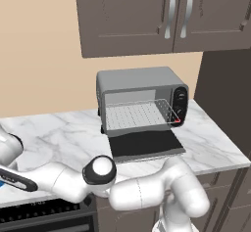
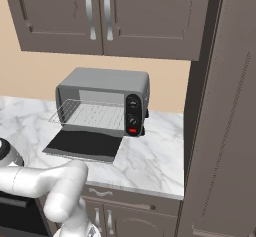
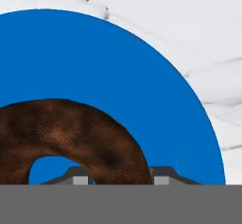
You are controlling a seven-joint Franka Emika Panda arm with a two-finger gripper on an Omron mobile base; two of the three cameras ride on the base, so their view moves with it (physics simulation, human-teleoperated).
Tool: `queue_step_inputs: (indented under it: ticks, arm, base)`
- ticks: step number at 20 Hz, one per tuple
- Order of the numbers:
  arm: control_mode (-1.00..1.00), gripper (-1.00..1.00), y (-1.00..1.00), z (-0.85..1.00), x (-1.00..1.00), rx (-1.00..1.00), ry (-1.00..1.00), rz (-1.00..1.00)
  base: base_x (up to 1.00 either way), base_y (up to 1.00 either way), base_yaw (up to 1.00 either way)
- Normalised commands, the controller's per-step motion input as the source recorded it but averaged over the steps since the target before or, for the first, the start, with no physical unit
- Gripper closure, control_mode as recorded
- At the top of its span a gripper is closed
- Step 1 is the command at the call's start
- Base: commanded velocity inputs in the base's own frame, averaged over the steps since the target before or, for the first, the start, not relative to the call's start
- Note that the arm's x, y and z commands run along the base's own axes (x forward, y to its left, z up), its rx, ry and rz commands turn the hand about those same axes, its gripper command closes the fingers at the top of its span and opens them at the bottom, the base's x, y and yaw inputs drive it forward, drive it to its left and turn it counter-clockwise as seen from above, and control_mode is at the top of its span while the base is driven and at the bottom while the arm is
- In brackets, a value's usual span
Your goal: Pick up the bagel from the plate, place it on the toaster oven rack, close the door, and set the timer.
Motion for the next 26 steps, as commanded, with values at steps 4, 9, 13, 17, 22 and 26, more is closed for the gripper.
queue_step_inputs:
  ticks: [4, 9, 13, 17, 22, 26]
  arm:
    - [-1.00, 1.00, 0.00, 0.02, -0.21, 0.00, 0.00, -0.32]
    - [-1.00, 1.00, -0.01, 0.57, -0.49, 0.00, -0.08, -0.29]
    - [-1.00, 1.00, -0.14, 0.82, -0.49, 0.00, -0.08, -0.32]
    - [-1.00, 1.00, -0.47, 0.55, -0.31, 0.00, -0.01, -0.41]
    - [-1.00, 1.00, -0.69, 0.39, -0.15, 0.00, 0.00, -0.45]
    - [-1.00, 1.00, -0.82, 0.36, -0.14, 0.00, 0.00, -0.39]
  base:
    - [0.00, 0.00, 0.00]
    - [0.00, 0.00, 0.00]
    - [0.00, 0.00, 0.00]
    - [0.00, 0.00, 0.00]
    - [0.00, 0.00, 0.00]
    - [0.00, 0.00, 0.00]
